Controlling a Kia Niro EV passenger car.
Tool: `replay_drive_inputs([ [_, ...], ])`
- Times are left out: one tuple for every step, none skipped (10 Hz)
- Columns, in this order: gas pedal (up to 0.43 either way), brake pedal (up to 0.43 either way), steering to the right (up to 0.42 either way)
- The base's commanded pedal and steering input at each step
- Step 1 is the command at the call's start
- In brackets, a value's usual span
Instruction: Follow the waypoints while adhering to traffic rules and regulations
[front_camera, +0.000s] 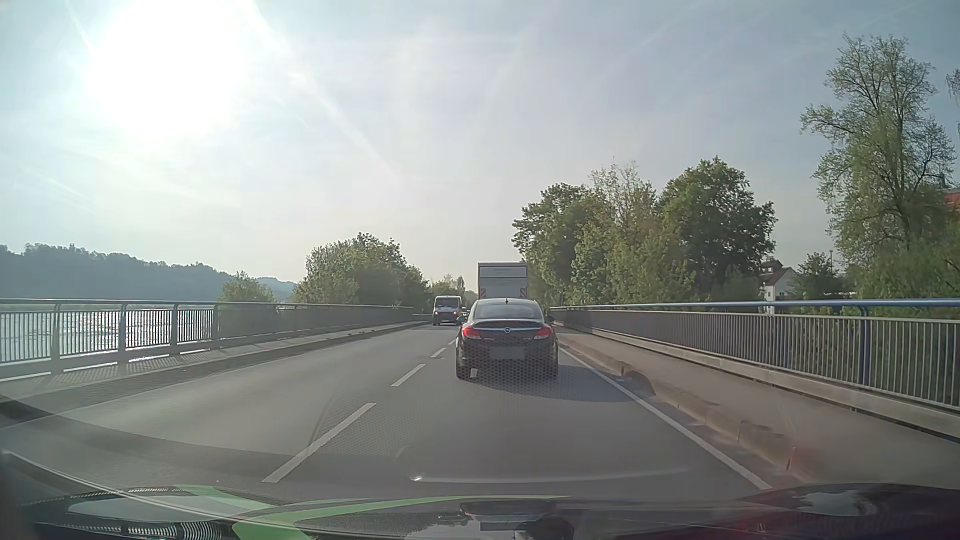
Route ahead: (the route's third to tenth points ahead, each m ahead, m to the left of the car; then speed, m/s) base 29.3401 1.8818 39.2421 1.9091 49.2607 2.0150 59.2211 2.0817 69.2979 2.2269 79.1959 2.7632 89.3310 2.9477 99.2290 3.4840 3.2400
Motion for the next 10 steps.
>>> replay_drive_inputs([
  [0.008, 0.0, -0.001],
  [0.008, 0.0, -0.001],
  [0.008, 0.0, 0.0],
  [0.008, 0.0, 0.0],
  [0.008, 0.0, 0.0],
  [0.008, 0.0, 0.001],
  [0.008, 0.0, 0.001],
  [0.008, 0.0, 0.001],
  [0.02, 0.0, 0.001],
  [0.02, 0.0, 0.002],
])
